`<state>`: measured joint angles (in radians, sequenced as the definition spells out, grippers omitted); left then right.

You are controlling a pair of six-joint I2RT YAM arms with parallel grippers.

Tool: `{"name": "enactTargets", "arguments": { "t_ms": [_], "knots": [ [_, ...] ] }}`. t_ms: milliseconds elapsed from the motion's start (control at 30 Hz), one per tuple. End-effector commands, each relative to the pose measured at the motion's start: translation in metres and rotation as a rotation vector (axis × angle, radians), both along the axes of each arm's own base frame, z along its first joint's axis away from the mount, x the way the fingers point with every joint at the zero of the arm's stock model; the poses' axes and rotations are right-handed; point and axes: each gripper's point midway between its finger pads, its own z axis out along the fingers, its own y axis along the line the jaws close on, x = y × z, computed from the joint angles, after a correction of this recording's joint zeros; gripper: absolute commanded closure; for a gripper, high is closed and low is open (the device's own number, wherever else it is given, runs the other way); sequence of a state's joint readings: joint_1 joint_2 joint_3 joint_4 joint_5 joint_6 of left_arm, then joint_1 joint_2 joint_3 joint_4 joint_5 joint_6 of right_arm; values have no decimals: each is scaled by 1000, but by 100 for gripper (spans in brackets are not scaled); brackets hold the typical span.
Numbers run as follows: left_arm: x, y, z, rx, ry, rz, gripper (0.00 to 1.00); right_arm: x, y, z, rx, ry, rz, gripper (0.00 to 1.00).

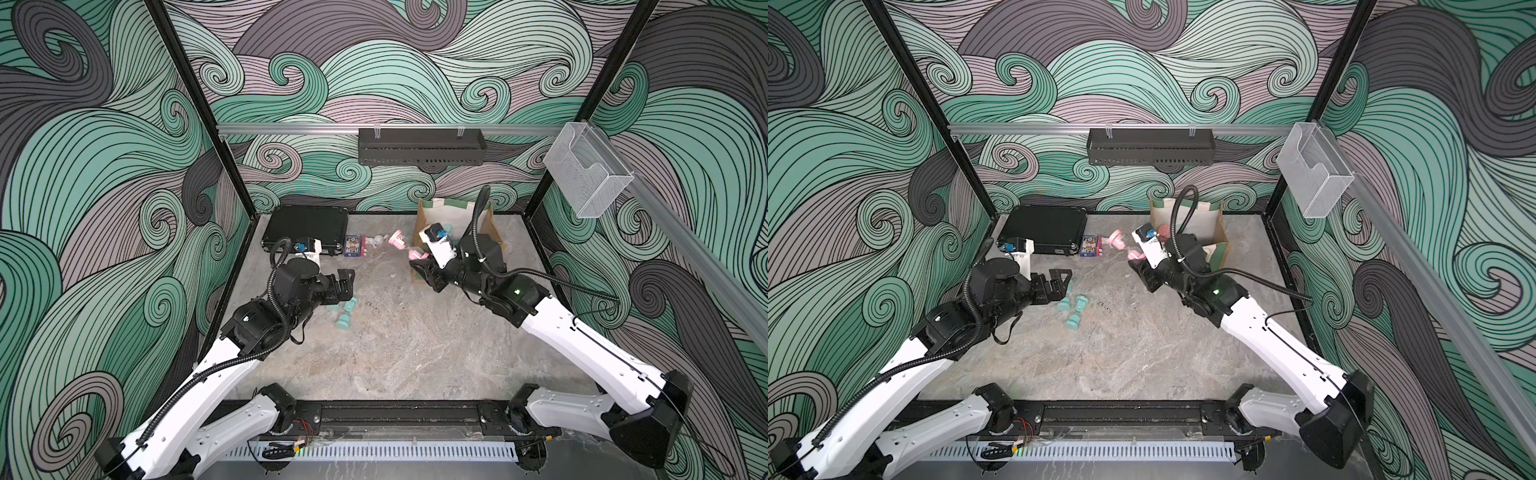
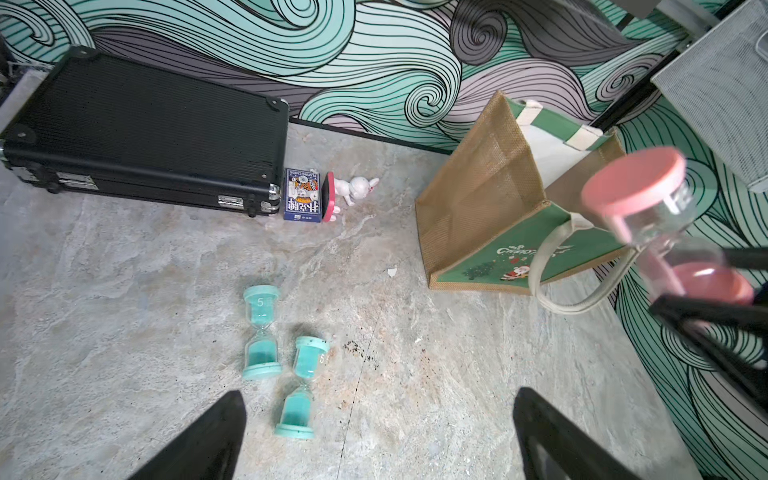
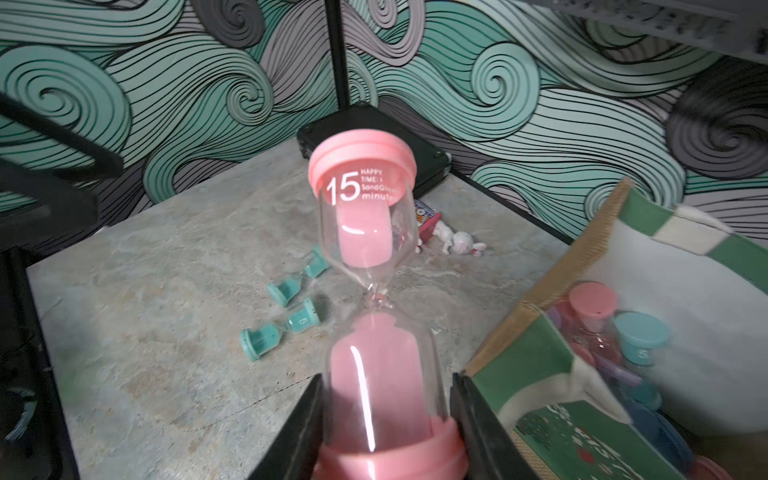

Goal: Put the hourglass into the canvas bag
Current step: Place the hourglass in the canvas bag.

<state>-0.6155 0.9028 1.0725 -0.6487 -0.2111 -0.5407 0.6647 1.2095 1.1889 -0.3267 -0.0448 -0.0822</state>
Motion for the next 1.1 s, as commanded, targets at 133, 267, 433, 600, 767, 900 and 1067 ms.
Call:
{"name": "enactTargets", "arguments": {
  "t_ms": [133,267,433,600,767,900,1067],
  "knots": [
    [12,-26,21,-42,-36,-98,1,48,-55,9,11,71,-237,82],
    [18,-35,16,-37,-20,-119,1,76,-83,-4,17,125,-359,84],
    [25,-44,6,-35,1,-138,2,105,-105,-32,6,206,-468,87],
    [30,-49,-5,-27,28,-141,2,130,-117,-57,-9,269,-535,88],
    [34,-51,-15,-21,45,-137,1,149,-127,-84,-60,330,-578,86],
    [37,-52,-20,-18,56,-133,1,159,-136,-108,-98,370,-616,86],
    [39,-53,-24,-19,58,-126,1,165,-136,-137,-139,417,-623,85]
  ]
}}
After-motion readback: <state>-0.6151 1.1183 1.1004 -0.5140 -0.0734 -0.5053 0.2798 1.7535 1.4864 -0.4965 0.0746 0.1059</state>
